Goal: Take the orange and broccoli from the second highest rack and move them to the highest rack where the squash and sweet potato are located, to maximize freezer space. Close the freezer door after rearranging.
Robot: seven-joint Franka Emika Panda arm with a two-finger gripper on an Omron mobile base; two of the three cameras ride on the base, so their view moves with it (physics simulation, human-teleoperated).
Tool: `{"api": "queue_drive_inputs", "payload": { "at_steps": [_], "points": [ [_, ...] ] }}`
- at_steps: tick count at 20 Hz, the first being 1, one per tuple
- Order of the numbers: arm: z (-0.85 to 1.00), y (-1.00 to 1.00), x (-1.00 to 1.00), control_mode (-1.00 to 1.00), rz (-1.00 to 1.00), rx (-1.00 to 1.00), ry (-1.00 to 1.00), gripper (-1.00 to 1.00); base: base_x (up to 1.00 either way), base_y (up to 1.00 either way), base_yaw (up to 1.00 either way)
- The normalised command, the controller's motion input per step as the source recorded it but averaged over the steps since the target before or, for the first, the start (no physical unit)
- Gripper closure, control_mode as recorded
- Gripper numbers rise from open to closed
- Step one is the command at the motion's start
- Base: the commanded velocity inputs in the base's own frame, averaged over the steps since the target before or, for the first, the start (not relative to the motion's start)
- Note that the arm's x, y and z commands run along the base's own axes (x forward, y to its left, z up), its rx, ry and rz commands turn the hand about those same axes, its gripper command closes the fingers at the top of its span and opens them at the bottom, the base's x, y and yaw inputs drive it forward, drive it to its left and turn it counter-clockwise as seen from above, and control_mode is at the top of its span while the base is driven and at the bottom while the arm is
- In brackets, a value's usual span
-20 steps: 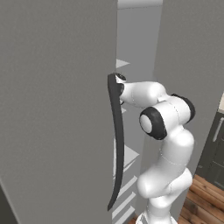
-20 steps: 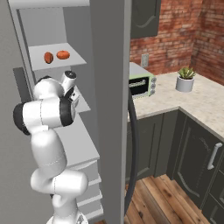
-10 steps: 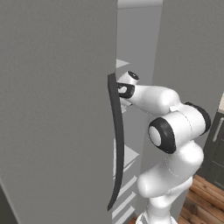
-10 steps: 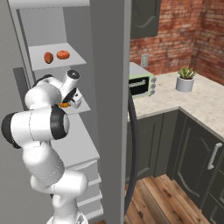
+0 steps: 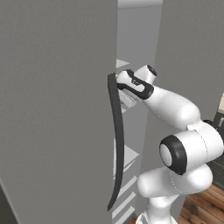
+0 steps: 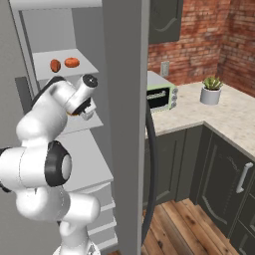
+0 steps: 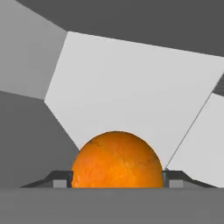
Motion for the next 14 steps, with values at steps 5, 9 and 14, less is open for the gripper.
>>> {"api": "queue_drive_inputs", "payload": {
  "at_steps": [5,9,14],
  "points": [
    [0.51,-0.28,-0.65,-1.0,-0.1,0.21,0.0,1.0,0.0,0.0,0.0],
    [0.62,-0.27,-0.73,-1.0,-0.11,0.18,0.0,1.0,0.0,0.0,0.0],
    [0.68,-0.24,-0.71,-1.0,-0.1,0.07,0.0,1.0,0.0,0.0,0.0]
  ]
}}
